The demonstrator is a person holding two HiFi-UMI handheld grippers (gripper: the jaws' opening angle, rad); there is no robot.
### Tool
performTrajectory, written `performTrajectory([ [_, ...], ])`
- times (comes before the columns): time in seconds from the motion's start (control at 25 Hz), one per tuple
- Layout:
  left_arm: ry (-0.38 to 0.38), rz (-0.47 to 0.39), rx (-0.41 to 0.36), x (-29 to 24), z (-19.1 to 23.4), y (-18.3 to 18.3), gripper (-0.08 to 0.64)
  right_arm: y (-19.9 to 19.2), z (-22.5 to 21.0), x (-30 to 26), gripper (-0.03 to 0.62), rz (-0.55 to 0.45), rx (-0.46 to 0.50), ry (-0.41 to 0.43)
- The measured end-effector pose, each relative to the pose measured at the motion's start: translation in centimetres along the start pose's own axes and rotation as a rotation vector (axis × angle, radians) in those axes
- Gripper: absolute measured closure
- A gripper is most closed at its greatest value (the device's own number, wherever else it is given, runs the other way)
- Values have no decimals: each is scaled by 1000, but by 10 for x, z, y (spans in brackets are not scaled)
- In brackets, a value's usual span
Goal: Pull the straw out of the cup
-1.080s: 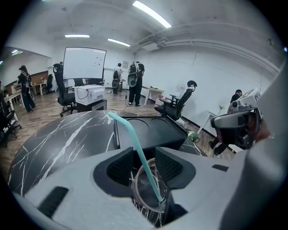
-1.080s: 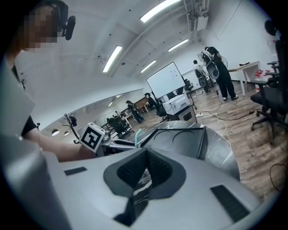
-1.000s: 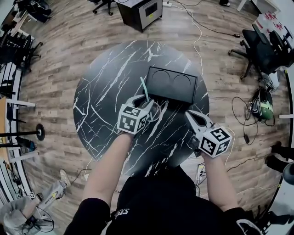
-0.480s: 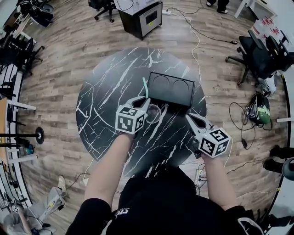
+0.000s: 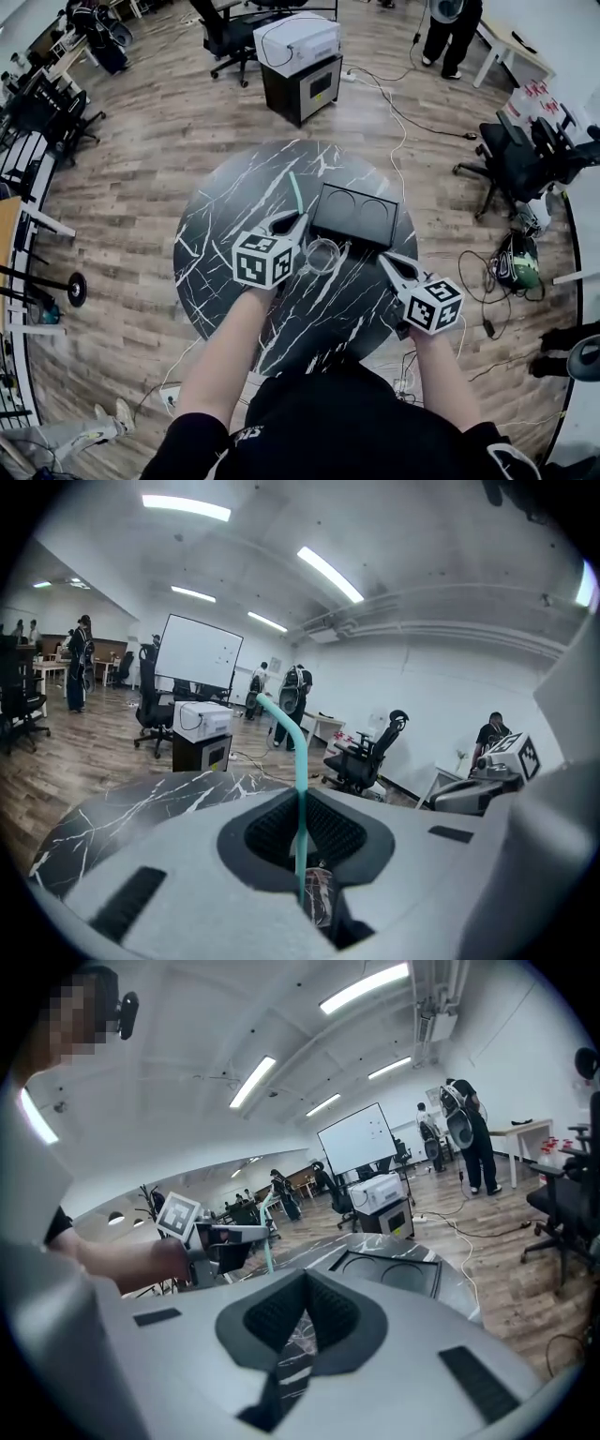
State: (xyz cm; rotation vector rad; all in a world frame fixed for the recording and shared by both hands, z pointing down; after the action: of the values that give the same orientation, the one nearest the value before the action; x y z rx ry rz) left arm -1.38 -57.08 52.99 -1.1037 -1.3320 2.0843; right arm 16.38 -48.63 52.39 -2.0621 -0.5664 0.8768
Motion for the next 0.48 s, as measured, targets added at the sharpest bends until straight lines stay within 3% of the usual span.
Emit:
performTrajectory([
  [0.48, 35, -141, -4, 118, 20, 27, 528, 13, 85, 12, 586, -37, 136, 14],
])
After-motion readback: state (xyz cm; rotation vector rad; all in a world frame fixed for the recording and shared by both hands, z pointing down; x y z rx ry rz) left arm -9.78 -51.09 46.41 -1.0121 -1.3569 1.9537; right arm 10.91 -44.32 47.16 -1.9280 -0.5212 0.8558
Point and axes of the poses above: the fingertips, and each gripper's own axes: x backward along the fingers, z to its left, y out of its top, the point moved 1 cm from there along x, backward along the fingers, and after that the axes turned 4 degrees about -x, right-handed, at the moved point
